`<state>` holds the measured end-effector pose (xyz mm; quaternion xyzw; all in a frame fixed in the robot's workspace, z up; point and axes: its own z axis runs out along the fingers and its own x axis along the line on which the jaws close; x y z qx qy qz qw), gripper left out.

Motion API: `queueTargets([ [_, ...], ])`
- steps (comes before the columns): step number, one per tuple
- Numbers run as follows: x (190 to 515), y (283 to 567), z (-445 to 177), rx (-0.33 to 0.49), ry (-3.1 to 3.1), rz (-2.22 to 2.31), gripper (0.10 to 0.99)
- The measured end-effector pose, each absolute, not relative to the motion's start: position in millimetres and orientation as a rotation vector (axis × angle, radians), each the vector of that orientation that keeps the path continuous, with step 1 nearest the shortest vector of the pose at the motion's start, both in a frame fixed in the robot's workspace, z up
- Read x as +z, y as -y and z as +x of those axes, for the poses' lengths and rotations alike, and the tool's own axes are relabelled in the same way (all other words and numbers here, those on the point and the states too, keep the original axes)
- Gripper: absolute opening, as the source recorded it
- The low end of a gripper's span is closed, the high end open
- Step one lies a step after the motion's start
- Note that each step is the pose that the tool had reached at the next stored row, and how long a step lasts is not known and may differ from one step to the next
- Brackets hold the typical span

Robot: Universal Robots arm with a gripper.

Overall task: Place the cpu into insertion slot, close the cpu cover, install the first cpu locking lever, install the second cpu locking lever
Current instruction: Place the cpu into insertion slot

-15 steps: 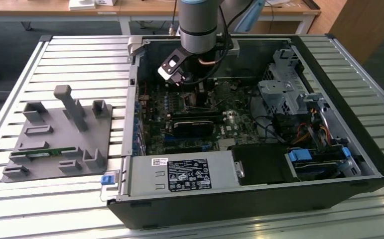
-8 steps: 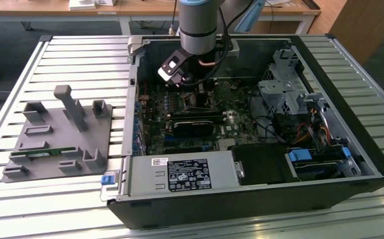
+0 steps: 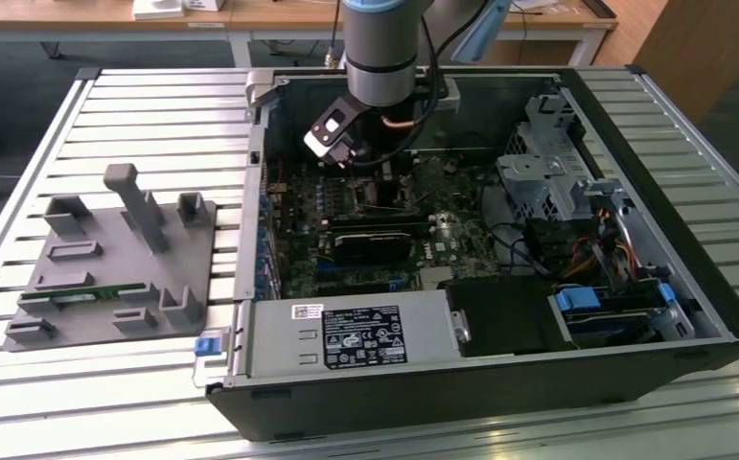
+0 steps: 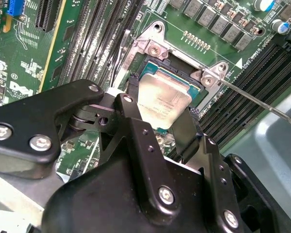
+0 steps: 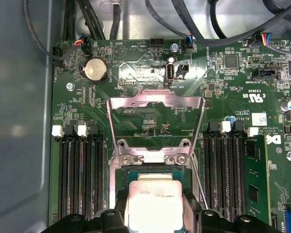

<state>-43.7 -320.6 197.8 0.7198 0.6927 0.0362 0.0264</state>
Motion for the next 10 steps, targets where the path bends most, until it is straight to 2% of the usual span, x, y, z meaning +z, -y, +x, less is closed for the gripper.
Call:
queueTargets([
  [10, 194.6, 320.5, -43.1, 0.111, -2.14, 2.224, 0.529],
])
